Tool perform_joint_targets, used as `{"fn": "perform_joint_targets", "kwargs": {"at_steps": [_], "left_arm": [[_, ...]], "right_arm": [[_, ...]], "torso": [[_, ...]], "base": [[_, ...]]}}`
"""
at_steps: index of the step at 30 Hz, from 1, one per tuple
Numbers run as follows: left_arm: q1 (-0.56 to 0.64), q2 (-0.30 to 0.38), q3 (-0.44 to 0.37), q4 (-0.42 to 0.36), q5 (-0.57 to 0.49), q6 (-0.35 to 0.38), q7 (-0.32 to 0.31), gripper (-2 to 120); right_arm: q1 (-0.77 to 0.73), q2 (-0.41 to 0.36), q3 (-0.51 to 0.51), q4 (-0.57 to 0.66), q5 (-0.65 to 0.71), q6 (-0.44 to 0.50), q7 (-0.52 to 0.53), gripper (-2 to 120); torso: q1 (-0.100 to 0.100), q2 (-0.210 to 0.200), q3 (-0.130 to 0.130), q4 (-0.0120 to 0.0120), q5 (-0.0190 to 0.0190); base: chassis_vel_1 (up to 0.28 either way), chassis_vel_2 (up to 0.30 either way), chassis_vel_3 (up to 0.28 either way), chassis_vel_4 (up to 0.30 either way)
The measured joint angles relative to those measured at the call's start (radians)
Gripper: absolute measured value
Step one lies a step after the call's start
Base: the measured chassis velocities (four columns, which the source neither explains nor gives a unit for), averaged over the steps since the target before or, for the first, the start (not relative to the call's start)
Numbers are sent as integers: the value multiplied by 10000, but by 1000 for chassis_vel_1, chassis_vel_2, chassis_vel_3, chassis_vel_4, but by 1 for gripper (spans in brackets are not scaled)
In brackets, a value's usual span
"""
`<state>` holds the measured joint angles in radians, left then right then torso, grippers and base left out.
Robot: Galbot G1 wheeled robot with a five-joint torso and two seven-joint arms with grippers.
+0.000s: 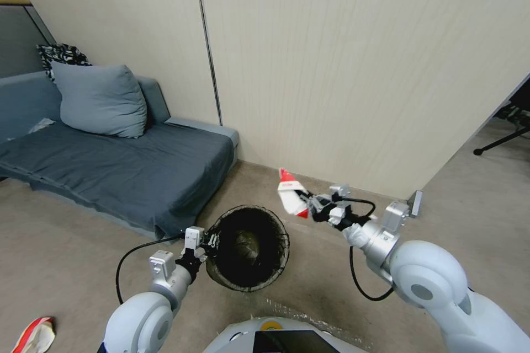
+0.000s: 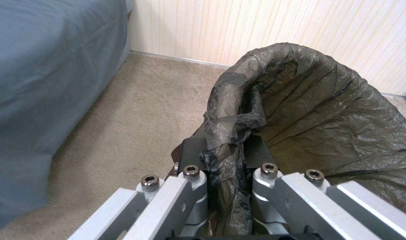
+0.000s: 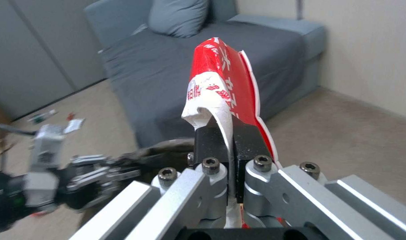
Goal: Pick up the trash bin, then pick up the garbage from the floor and place it into the trash bin.
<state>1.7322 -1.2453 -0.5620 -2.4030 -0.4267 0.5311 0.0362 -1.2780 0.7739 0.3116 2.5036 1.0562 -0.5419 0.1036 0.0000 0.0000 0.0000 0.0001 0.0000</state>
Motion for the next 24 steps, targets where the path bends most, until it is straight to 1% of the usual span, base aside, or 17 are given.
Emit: {"fn": "perform_joint_targets", "kwargs": {"at_steps": [1,4,8,10,12,24], "left_arm": [[0,0,0,0,0,0,0,7],[-18,-17,34,-12,-38,43,-11,7],[-13,-42,35,-11,-56,51,-15,7],[-16,-43,34,-11,-63,52,-15,7],[-66,-53,24,10,-81,62,-22,7],[-90,-76,19,36,-88,65,-29,7]], "right_arm": [[0,0,0,0,0,0,0,0],[535,-88,-794,-11,94,-138,15,0],[865,-230,-1243,-17,332,-313,32,0],[908,-265,-1310,-18,351,-328,32,0],[1124,-469,-1661,-22,364,-380,6,0],[1299,-646,-2046,-24,343,-415,-12,0]], "torso": [[0,0,0,0,0],[0,0,0,0,0],[0,0,0,0,0],[0,1,0,0,-1],[0,0,0,-1,-1],[0,0,0,-1,-1]], "base": [[0,0,0,0],[0,0,0,0],[0,0,0,0],[0,0,0,0],[0,0,0,0],[0,0,0,0]]}}
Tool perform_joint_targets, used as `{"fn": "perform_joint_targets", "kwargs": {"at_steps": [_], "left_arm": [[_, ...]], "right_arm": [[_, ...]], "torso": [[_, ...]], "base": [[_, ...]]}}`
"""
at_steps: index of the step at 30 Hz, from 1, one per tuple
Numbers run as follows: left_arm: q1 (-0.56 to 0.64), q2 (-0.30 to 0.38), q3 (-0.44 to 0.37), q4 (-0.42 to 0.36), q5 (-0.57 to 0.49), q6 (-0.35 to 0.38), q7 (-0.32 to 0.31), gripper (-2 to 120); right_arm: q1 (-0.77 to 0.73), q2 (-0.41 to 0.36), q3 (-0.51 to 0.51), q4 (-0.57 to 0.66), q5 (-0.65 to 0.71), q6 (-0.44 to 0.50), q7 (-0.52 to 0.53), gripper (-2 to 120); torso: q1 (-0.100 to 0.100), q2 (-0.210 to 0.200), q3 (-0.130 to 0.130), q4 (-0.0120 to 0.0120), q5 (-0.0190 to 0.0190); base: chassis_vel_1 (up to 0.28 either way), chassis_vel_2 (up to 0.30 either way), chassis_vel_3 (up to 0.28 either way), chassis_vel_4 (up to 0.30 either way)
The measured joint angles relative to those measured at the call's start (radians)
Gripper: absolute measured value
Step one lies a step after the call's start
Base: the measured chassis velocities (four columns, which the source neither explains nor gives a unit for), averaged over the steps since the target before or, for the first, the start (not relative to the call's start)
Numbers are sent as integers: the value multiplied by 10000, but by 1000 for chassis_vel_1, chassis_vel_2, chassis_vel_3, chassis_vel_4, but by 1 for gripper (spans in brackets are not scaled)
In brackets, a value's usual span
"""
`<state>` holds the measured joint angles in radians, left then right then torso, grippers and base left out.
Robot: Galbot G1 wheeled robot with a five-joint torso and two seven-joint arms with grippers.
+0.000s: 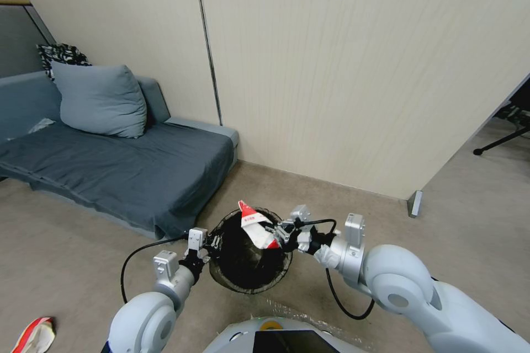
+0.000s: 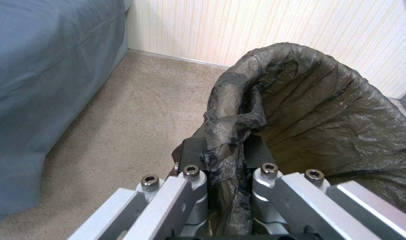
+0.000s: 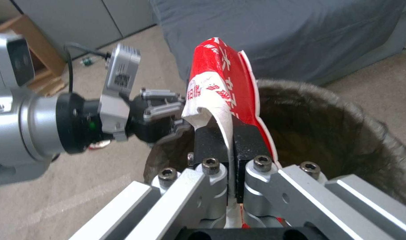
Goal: Pick up the trash bin, then pick up the garbage from the floor and place it into the trash bin.
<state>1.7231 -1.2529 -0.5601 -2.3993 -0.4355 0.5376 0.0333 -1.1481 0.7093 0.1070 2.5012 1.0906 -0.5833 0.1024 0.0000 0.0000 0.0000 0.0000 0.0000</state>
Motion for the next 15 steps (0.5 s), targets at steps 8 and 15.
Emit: {"fn": "perform_joint_targets", "kwargs": {"at_steps": [8,15], "left_arm": [[-60,13,-27,3,-70,31,-24,7],[-80,-29,-59,-2,-102,40,-29,7]], "right_arm": [[238,-60,-717,-6,-438,-187,37,18],[145,-42,-816,-11,-748,-288,43,42]], "torso": [[0,0,0,0,0],[0,0,0,0,1]], "base": [[0,0,0,0],[0,0,0,0]]}}
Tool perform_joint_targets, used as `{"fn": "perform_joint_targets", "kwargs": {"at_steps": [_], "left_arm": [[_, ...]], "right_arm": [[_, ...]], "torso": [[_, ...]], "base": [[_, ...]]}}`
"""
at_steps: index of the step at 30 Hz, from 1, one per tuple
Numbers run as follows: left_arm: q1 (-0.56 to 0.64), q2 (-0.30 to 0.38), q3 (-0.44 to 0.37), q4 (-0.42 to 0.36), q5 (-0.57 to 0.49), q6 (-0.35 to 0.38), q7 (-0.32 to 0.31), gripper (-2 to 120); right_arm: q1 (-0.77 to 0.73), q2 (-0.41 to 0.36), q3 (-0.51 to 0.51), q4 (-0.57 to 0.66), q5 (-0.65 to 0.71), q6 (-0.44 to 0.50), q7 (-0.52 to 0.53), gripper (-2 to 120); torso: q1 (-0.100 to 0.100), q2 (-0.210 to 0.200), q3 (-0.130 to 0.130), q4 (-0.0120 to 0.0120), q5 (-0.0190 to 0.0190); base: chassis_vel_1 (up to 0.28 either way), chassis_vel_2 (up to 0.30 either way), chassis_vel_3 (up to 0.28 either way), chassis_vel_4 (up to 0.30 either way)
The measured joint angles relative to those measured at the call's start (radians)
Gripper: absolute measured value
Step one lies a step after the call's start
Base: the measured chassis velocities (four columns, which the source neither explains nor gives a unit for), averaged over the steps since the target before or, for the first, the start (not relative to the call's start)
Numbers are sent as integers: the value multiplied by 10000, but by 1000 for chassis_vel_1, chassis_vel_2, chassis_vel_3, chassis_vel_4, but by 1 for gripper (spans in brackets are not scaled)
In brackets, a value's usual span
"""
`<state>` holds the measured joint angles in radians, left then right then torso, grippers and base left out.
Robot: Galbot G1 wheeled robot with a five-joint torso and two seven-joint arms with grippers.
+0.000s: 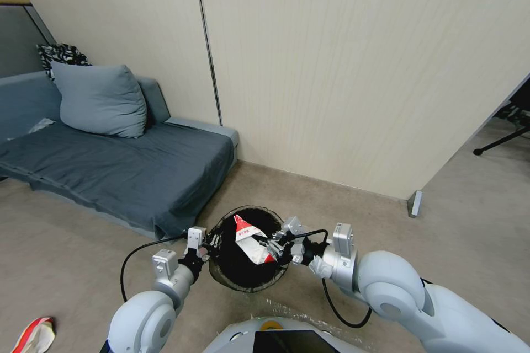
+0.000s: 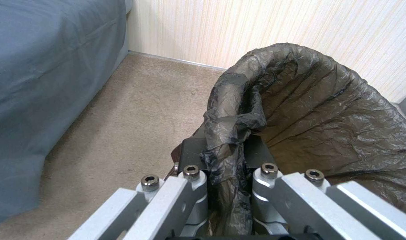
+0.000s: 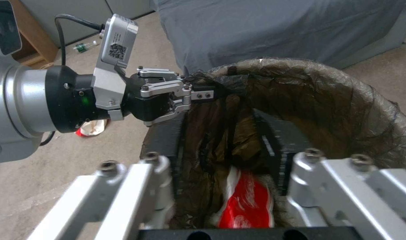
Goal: Pick up the trash bin, then pick up the garbage from the floor and place it into the trash bin.
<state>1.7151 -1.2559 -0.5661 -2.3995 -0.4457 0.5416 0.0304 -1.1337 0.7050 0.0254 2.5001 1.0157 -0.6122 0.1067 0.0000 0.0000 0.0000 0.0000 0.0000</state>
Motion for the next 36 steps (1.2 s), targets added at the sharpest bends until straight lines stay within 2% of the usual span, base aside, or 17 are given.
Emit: {"fn": "perform_joint_targets", "kwargs": {"at_steps": [1,3,5,6,8,9,12,13,15,20,22,24,26,30,32,34,36], "left_arm": [[-20,-6,1,0,-20,6,0,7],[-38,-14,6,0,-38,12,-1,7],[-96,-63,44,5,-88,152,-21,7],[-96,-63,44,5,-88,152,-21,7],[-122,-57,39,6,-68,287,-26,7],[-122,-57,39,6,-68,287,-26,7],[-132,-61,39,19,-41,324,-26,7],[-132,-61,39,19,-41,324,-26,7],[-134,-68,40,19,-27,408,-26,7],[-137,-55,31,-11,-67,565,-18,7],[-121,-48,4,-32,-75,750,29,7],[-117,-51,2,-34,-75,782,36,7],[-91,-79,-4,-61,-71,868,70,7],[-75,-97,-36,-86,-66,879,79,7],[-53,-88,-78,-107,-65,888,81,7],[-20,-79,-113,-122,-64,889,83,7],[-10,-73,-123,-125,-64,889,83,7]], "right_arm": [[29,15,-63,0,-24,-3,6,47],[38,23,-103,0,-64,-4,10,48],[-81,98,-124,0,-285,13,32,63],[-81,98,-124,0,-285,13,32,63],[-127,98,112,0,-261,34,37,74],[-127,98,112,0,-261,34,37,74],[-171,77,478,0,-165,129,37,89],[-171,77,478,0,-165,129,37,89],[-274,74,920,-1,-192,314,-14,98],[-360,143,1780,-1,-156,842,-7,100],[-310,148,2023,-1,-311,1639,530,100],[-298,146,2074,0,-383,1780,601,100],[-331,191,2375,-1,-918,2390,866,100],[-525,357,2598,0,-1258,2746,1318,100],[-1143,586,3065,0,-1901,3059,1557,100],[-2056,909,3781,-2,-2870,3347,1404,100],[-2527,1083,4072,-2,-3331,3521,1331,100]], "torso": [[0,0,0,0,0],[0,0,0,1,0],[0,0,0,0,0],[0,0,0,0,0],[1,0,0,0,0],[1,0,0,0,0],[0,0,0,0,0],[0,0,0,0,0],[0,0,0,0,0],[0,0,0,0,0],[0,0,0,0,2],[0,0,0,0,1],[0,0,0,0,0],[0,0,0,0,0],[0,0,0,2,0],[0,0,0,0,1],[0,0,0,-3,1]], "base": [[0,0,0,0],[0,0,0,0],[0,0,0,0],[0,0,0,0],[0,0,0,0],[0,0,0,0],[0,0,0,0],[0,0,0,0],[0,0,0,0],[0,0,0,0],[0,0,0,0],[0,0,0,0],[0,0,0,0],[0,0,0,0],[0,0,0,0],[0,0,0,0],[0,0,0,0]]}}
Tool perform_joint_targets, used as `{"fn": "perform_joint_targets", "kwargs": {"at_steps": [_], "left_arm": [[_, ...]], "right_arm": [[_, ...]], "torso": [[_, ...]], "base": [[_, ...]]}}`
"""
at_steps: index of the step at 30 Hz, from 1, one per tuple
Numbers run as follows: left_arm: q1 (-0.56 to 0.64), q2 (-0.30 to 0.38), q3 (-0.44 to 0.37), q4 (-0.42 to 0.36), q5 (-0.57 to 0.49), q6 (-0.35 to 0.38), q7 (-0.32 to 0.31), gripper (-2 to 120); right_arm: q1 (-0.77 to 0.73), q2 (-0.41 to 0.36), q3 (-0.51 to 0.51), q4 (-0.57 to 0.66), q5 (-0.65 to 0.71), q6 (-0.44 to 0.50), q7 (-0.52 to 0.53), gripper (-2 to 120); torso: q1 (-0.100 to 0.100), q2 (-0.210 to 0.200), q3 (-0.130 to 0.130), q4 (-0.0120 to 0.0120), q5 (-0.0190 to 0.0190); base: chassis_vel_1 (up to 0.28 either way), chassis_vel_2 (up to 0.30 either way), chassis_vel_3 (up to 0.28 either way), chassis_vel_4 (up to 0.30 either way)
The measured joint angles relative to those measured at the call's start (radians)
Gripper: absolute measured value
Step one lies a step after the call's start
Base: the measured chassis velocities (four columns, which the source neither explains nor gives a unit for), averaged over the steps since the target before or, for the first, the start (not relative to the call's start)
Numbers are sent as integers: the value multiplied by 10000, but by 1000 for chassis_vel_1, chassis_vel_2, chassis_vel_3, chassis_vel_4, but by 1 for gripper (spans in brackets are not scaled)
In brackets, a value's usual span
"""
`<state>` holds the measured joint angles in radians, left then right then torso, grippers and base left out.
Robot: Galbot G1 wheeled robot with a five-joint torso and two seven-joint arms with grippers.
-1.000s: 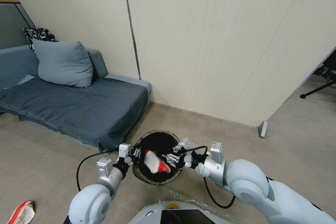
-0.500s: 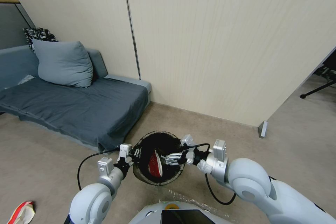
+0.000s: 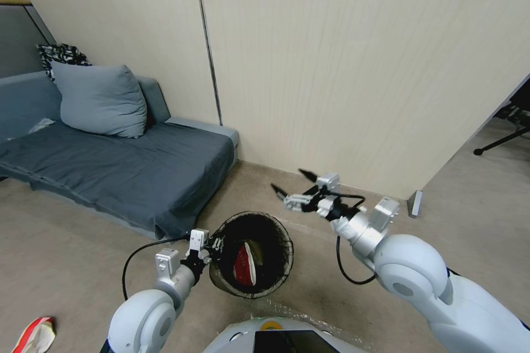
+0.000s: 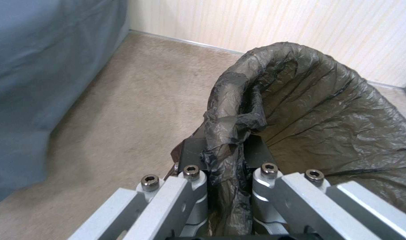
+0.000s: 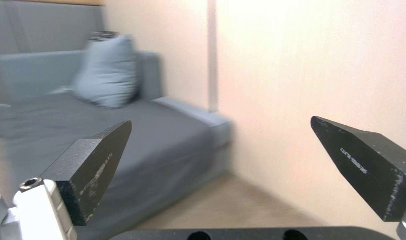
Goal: Pick up the trash bin, then pick up the garbage from the floor and place it into the trash bin.
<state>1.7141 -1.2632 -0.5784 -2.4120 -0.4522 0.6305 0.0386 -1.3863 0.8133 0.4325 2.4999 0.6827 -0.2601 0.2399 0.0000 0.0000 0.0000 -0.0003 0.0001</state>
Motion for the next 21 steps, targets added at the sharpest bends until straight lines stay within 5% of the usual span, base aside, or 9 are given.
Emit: {"fn": "perform_joint_targets", "kwargs": {"at_steps": [7,21], "left_arm": [[8,-17,-24,2,6,0,-6,7],[17,36,-184,-57,-86,-7,-16,7]], "right_arm": [[-1738,979,485,-142,-2004,1164,-62,100],[-4316,5096,367,-1889,-6663,4644,522,100]], "torso": [[0,0,-1,2,-2],[0,0,-1,3,-3]], "base": [[29,25,25,23],[48,44,45,47]]}}
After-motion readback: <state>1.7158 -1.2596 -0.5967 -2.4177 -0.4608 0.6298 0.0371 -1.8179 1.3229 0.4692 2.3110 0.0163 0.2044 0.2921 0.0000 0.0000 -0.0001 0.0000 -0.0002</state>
